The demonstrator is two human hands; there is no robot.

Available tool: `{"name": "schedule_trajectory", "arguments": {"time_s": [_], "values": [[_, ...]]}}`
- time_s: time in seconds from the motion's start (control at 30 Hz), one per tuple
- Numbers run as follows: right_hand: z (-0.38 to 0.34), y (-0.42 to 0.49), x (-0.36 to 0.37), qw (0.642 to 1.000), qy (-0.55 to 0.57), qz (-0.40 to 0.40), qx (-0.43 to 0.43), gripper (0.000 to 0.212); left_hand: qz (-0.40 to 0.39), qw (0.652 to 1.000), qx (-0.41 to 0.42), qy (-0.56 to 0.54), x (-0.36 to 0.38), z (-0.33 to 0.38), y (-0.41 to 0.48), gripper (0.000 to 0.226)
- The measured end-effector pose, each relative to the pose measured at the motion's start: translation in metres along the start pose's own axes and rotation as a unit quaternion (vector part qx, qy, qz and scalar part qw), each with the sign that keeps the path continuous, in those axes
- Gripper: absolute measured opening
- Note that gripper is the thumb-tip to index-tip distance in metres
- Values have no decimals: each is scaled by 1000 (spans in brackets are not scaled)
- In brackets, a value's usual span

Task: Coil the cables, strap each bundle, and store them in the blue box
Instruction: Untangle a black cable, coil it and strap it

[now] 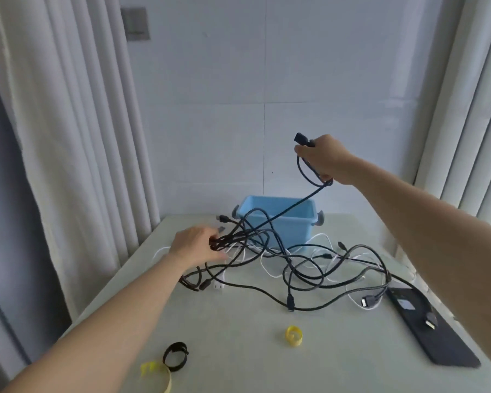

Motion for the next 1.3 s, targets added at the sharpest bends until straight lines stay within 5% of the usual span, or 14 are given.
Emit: {"name": "schedule_trajectory", "arguments": {"time_s": [0.17,0.3,0.5,0.6,0.9,0.93,1.03,1.07,1.2,1.3], "values": [[-9,-2,-34,997,-49,49,-15,34,-95,973,-5,-211,-37,-4,15,48],[-10,-13,-26,996,-82,16,-21,33,-18,963,0,-268,-91,7,35,14],[-16,-22,-5,999,-28,-2,-42,28,120,991,42,-48,-162,47,50,26],[-18,-21,0,999,12,-12,-42,29,213,973,59,-59,-200,63,52,29],[-11,-24,26,988,133,-54,-48,34,381,822,11,-423,-273,59,41,25],[-9,-24,28,988,140,-56,-45,33,368,823,2,-433,-270,55,44,25],[-4,-28,28,988,143,-47,-41,32,187,937,39,-294,-225,68,61,26],[-3,-27,28,987,150,-43,-41,31,168,946,38,-273,-216,65,62,27],[-3,-31,31,979,188,-64,-44,31,317,880,-63,-347,-230,14,48,28],[-2,-34,35,984,157,-71,-48,33,248,912,-37,-324,-215,26,53,27]]}}
Point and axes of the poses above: each hand's wrist, its own y-axis towards the middle knuckle, its own x-axis out of the palm, z = x × y, the point moved 10 cm from there along y, towards the middle knuckle, and after that the axes turned 2 degrees about -y, right-handed, at the moved point
